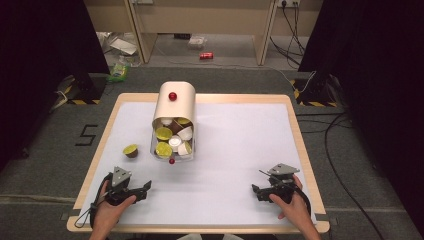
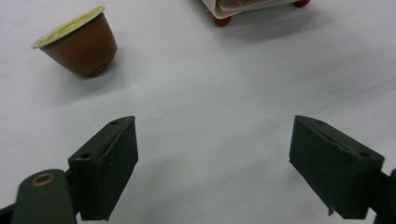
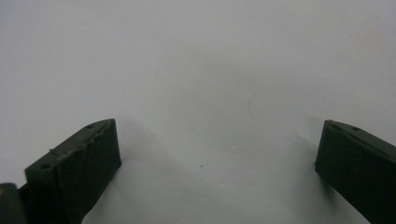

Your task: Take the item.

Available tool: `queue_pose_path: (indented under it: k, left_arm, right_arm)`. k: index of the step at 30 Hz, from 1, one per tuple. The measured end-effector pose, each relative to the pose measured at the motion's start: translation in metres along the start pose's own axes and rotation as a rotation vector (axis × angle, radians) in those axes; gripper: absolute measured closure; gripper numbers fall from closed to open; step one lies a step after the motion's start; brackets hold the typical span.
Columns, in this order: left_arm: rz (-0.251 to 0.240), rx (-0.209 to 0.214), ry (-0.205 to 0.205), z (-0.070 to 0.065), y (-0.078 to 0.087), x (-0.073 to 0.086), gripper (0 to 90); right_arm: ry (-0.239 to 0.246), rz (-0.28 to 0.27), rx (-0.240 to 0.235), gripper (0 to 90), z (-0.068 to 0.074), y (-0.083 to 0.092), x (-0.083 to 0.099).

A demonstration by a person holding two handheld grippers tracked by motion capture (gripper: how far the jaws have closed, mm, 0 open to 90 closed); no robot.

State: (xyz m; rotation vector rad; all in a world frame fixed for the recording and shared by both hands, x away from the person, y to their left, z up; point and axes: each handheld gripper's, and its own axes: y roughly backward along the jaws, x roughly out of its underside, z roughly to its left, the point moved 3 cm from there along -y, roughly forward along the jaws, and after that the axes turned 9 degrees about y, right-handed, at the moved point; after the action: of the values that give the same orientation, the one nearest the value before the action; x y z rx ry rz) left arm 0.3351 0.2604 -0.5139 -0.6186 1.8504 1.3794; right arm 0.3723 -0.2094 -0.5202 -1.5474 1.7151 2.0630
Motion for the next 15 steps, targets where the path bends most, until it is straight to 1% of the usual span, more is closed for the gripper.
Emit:
queue_pose_path:
  k: [6,9,12,14,15]
  left_arm:
    - [0.003,0.001,-0.006,-0.004,0.003,0.007,15.4]
    - [0.001,-0.010,-0.015,-0.006,0.004,0.011,15.3]
    - [0.008,-0.011,-0.020,-0.008,0.003,0.016,15.3]
    - [0.010,-0.013,-0.020,-0.009,0.003,0.020,15.3]
    - [0.003,-0.013,-0.013,-0.009,0.003,0.021,15.2]
  right_arm:
    - [0.000,0.000,0.000,0.5,0.000,0.000,0.000]
    - [0.000,0.000,0.000,0.5,0.000,0.000,0.000]
    - [0.001,0.000,-0.001,0.5,0.000,0.000,0.000]
    - [0.001,0.000,0.000,0.5,0.000,0.000,0.000]
    - [0.000,0.000,0.000,0.5,0.000,0.000,0.000]
